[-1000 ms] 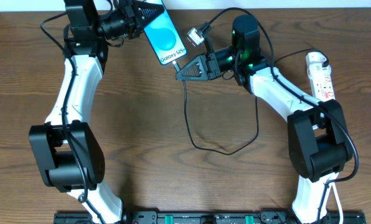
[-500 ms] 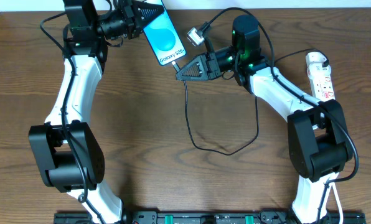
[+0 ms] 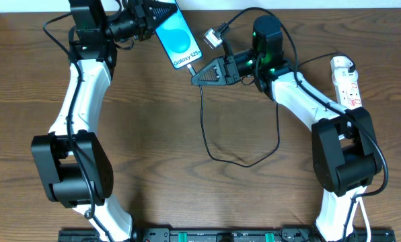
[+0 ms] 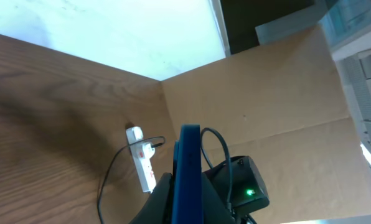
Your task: Plug charger to phone and switch on socket
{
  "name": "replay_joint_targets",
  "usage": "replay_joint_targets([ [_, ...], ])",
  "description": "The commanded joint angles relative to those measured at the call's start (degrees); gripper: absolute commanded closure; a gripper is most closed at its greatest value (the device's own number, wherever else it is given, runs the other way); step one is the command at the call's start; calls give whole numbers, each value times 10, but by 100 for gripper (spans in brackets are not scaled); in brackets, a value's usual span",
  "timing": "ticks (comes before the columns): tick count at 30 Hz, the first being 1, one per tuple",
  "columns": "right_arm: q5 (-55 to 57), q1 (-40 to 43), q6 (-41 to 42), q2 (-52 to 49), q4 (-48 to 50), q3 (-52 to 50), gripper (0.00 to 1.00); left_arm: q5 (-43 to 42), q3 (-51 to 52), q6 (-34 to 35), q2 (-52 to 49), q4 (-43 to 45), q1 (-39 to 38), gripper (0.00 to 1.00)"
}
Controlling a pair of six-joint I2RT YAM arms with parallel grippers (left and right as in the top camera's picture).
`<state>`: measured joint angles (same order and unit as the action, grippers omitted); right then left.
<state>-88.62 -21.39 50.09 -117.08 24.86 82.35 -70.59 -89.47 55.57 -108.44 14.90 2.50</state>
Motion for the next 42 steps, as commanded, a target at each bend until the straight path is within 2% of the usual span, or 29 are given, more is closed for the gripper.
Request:
replay_joint_targets([
  [1,2,7,7,-2,7,6,99,-8,-9,35,8,37,-2,93],
  [14,-3,18,14,-2,21,6,99,-2,-9,35,8,61,2,93],
  [24,-5,19,24,-2,89,6,99,9,-9,63,8,90,20,93],
  [28,-7,19,-26,-3,81,3,99,8,-9,63,8,90,20,94],
  [34,-7,19,-96,-7,17,2,99,3,-9,63,8,90,20,93],
  [42,-7,16,-81,-12,30,3,99,3,-9,62,8,91,20,93],
])
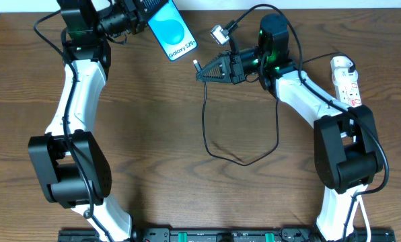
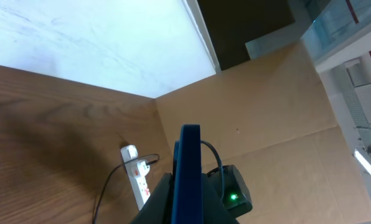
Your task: Plug charger to phone and switch on socket
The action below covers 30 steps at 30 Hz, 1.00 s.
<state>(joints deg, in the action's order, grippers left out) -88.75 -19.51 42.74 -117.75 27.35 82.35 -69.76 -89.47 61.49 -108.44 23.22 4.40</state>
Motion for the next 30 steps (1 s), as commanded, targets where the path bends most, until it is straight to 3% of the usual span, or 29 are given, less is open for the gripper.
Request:
replay_joint_targets([
  [1,-5,-5,-8,-5,5,3,99,-5,-9,3,8,10,0,93],
  [10,-3,-20,37,-5,66,3,99,-5,-9,-14,8,16,-6,93],
  [30,-1,-4,37,-5,68,3,99,-47,-9,-41,8,16,-31,93],
])
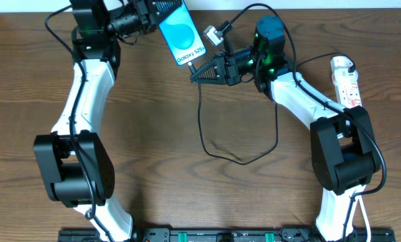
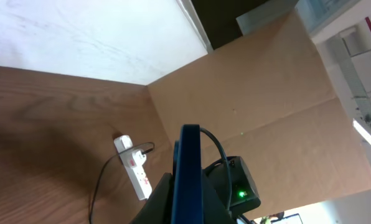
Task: Plug charger to phone and switch on socket
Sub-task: 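Push the plug up into the phone's bottom port with the right gripper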
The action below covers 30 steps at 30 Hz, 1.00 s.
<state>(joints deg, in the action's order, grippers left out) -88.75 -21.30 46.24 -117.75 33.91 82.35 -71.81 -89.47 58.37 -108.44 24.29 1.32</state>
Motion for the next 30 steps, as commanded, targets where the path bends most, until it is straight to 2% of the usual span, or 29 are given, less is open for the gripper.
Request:
replay_joint_targets([
  [1,-1,17,2,-5,3,3,99,-26,-9,-9,8,5,1,93],
  [20,1,9,7,-5,7,3,99,-25,-9,-18,7,5,-9,93],
  [30,17,5,95,-5,105,3,99,-26,-9,-22,7,5,-14,93],
])
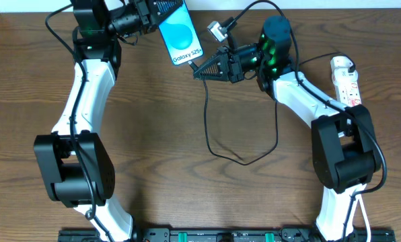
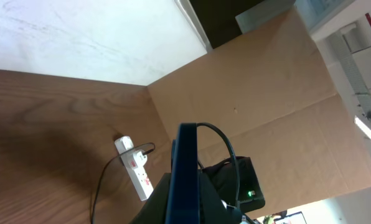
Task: Plug charger to phone and switch on socket
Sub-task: 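Push the plug up into the phone's bottom port with the right gripper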
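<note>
The phone (image 1: 179, 37), blue screen up, is held off the table at the back with my left gripper (image 1: 159, 15) shut on its upper end. In the left wrist view the phone (image 2: 187, 163) shows edge-on between the fingers. My right gripper (image 1: 198, 70) is shut on the charger plug, its tip right at the phone's lower end; whether the plug is in the port is hidden. The black cable (image 1: 241, 160) hangs down from it, loops over the table and runs to the white socket strip (image 1: 346, 81).
The socket strip (image 2: 134, 167) lies at the far right by a cardboard wall (image 2: 260, 106). A small silver connector (image 1: 217, 29) sticks up behind the right gripper. The right wrist housing (image 2: 244, 186) with a green light sits just behind the phone.
The phone has shifted slightly left and back. My right gripper with the plug has shifted a little right and back, still at the phone's lower end. The cable loop has swung slightly right.
First the plug tip met the phone's lower end. Then the phone was further left and back, with a clear gap to the plug. A second ago they were together again, and they are still together, both grippers holding on throughout.
</note>
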{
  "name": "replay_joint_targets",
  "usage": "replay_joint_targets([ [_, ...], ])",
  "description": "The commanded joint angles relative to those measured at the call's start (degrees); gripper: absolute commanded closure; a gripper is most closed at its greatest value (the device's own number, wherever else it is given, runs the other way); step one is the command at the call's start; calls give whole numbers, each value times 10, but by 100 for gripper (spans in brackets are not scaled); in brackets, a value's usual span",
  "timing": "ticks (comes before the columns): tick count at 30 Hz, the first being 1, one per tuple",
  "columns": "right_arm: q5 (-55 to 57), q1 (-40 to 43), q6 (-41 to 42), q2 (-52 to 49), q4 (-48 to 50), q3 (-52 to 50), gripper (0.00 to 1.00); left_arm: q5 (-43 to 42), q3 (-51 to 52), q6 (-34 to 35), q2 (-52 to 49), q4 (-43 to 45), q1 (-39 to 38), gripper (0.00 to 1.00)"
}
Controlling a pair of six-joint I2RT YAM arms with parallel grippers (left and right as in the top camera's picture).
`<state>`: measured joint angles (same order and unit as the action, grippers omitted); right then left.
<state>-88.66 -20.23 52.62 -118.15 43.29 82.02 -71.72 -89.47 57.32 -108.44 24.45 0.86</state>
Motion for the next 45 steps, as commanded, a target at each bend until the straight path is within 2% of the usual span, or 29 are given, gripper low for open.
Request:
replay_joint_targets([
  [1,16,-5,31,-1,11,6,99,-26,-9,-12,7,3,-10,93],
  [17,37,-5,38,-1,11,6,99,69,-9,-12,7,3,-21,93],
  [45,196,-9,132,-1,11,6,99,95,-9,-11,7,6,-23,92],
])
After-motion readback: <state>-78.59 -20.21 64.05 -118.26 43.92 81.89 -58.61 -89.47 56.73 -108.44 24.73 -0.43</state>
